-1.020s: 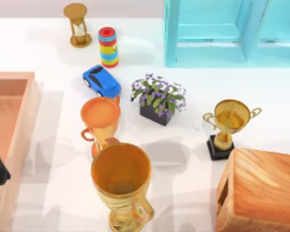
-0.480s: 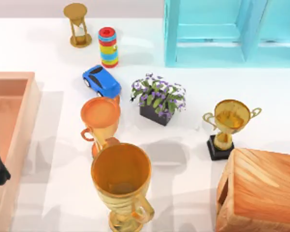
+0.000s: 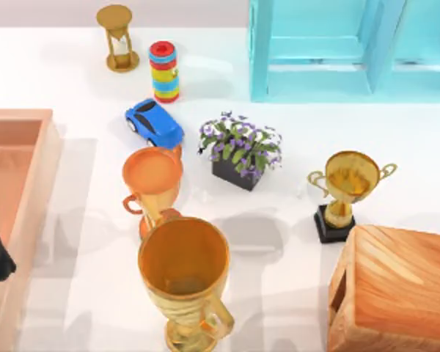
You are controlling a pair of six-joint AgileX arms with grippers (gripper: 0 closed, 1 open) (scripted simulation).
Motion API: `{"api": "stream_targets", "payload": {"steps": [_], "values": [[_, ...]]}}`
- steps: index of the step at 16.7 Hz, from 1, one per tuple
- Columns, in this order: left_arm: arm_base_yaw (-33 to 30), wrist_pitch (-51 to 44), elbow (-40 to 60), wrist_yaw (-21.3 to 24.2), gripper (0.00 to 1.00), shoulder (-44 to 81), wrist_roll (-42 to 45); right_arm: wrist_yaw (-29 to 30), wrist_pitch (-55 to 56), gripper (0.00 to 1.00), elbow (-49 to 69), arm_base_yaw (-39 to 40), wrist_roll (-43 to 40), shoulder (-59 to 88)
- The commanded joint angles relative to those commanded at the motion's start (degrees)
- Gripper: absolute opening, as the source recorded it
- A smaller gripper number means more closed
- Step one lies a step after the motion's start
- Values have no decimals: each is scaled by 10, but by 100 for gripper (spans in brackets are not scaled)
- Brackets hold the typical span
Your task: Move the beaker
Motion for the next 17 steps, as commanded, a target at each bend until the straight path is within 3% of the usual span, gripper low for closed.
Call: {"api": "stream_targets", "payload": {"steps": [11,17], "values": [[0,0,0,0,100,0,0,0,0,98,0,0,0,0],[0,0,0,0,100,0,0,0,0,100,0,0,0,0]]}}
